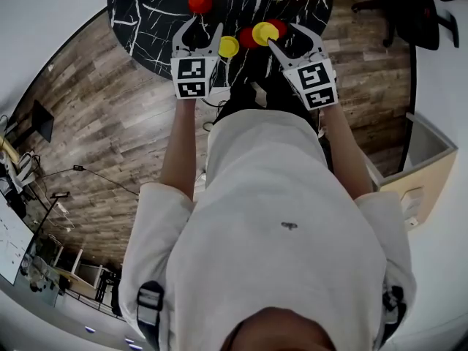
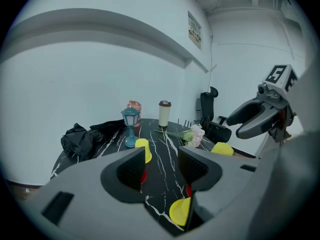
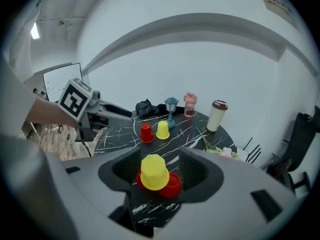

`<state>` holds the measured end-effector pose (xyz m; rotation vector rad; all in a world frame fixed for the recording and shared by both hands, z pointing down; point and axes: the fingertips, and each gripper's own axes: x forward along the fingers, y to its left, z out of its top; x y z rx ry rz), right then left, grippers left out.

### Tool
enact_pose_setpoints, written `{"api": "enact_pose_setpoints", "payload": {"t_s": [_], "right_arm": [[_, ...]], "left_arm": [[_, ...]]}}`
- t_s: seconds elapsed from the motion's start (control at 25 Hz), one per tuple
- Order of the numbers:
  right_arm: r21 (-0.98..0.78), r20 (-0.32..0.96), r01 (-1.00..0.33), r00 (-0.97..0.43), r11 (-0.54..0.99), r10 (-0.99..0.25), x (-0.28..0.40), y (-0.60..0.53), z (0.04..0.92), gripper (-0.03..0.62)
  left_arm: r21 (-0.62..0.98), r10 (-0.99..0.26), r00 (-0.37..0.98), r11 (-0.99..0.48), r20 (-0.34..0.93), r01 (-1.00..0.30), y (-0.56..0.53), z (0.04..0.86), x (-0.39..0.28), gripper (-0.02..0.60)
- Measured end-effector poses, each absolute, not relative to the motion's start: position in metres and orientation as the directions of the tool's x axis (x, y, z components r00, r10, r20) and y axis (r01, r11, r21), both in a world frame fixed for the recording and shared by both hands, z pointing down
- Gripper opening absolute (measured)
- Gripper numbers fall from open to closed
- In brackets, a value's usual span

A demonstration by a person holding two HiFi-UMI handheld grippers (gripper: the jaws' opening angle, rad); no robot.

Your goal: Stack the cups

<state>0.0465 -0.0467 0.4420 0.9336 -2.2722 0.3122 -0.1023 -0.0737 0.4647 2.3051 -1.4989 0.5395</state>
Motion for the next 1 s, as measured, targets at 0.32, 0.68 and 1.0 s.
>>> {"api": "enact_pose_setpoints", "payload": {"t_s": [0.32, 0.68, 1.0], "right_arm": [[0.041, 0.666, -0.717, -0.499, 0.695, -0.554, 0.057, -0.049, 0.433, 0.241], [0.049, 0.683, -0.720, -0.482, 0.692, -0.549, 0.063, -0.052, 0.431, 0.241], [0.036, 0.695, -0.738, -0.466, 0.674, -0.547, 0.068, -0.054, 0.436, 0.239]], "left_arm": [[0.034, -0.803, 0.306, -0.337, 0.511, -0.941, -0.109, 0.493, -0.129, 0.196], [0.024, -0.796, 0.252, -0.287, 0.550, -0.958, -0.131, 0.526, -0.146, 0.221], [0.041, -0.764, 0.246, -0.277, 0.596, -0.960, -0.144, 0.556, -0.149, 0.249]]}}
